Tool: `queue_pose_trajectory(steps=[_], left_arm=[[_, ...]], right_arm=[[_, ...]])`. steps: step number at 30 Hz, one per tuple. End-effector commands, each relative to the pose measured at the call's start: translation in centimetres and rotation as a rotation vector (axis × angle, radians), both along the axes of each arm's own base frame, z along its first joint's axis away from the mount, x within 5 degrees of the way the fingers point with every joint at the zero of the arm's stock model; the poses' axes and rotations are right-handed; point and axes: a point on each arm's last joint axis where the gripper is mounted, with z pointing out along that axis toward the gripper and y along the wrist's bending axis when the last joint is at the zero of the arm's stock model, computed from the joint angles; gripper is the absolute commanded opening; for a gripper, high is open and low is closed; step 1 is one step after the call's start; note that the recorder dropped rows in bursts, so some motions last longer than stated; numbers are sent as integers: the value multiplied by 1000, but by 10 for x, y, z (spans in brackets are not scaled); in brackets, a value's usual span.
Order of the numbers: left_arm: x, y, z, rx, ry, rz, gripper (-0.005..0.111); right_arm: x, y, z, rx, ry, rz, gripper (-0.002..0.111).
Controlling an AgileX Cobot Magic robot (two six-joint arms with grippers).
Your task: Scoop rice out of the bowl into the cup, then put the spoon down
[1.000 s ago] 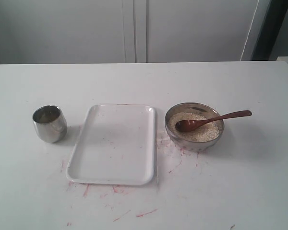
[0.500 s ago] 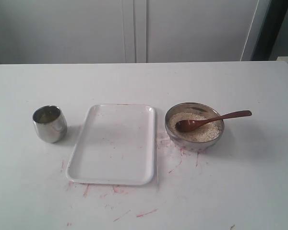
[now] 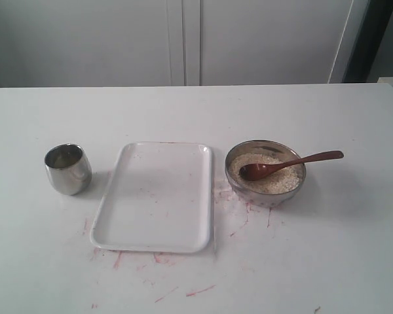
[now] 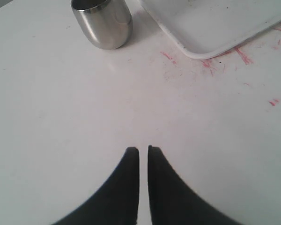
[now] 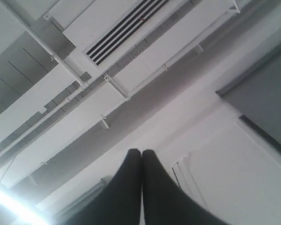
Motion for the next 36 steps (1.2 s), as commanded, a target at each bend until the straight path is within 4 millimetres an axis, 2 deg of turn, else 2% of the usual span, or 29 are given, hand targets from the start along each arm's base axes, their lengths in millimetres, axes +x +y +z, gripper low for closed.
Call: queue_pose_trajectory(steps=[1,5,11,17,22,27,36], left_arm=[[-1,0,-6,1,40,0,14],[-1,0,-6,1,40,0,14],[-1,0,-6,1,40,0,14],[-1,0,-6,1,40,0,14],[-1,0,-6,1,40,0,14],[-1,0,-6,1,40,0,14],[-1,0,-6,1,40,0,14]], right_arm=[[-7,-6,31,-19,-18,-192,0],[-10,-12,56,-44,13,-165,0],[-2,-14,93,-167,171,-311,0],[23,-18,123,-245,226,-405,0],[54,-15,141,-369,305,-561,0],[86,-11,146,-496,369,-680,0],[157,4,133,-802,635,-835,0]])
